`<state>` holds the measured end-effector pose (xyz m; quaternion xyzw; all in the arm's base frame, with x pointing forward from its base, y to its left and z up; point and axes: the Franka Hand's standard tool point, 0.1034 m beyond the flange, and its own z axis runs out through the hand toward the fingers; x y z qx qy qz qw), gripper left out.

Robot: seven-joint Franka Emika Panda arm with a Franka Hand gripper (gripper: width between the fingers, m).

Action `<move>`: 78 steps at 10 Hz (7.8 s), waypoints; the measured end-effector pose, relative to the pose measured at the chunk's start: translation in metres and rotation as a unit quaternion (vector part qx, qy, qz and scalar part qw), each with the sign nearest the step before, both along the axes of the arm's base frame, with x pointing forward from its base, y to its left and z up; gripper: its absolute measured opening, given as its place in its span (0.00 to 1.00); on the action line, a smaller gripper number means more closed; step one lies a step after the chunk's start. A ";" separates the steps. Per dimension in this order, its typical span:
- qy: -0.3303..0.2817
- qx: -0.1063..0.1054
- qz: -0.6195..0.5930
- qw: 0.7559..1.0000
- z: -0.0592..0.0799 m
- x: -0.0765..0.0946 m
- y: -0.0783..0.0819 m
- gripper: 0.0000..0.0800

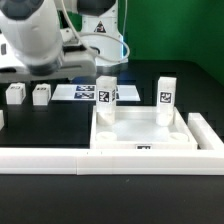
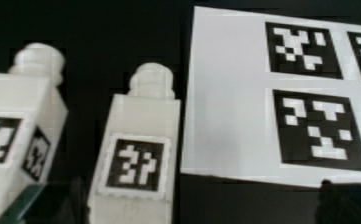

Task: Assemble square table

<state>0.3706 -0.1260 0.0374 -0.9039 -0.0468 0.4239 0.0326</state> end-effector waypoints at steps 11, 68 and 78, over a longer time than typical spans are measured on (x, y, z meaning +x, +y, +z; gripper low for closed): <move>0.017 -0.024 -0.014 0.999 -0.009 -0.008 -0.017 0.81; -0.570 0.061 0.007 0.819 0.122 0.217 0.155 0.36; -0.657 0.040 -0.019 0.752 0.103 0.244 0.203 0.36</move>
Offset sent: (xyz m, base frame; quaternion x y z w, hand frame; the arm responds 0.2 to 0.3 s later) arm 0.0000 0.0000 0.0000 0.0000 0.0000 0.0000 1.0000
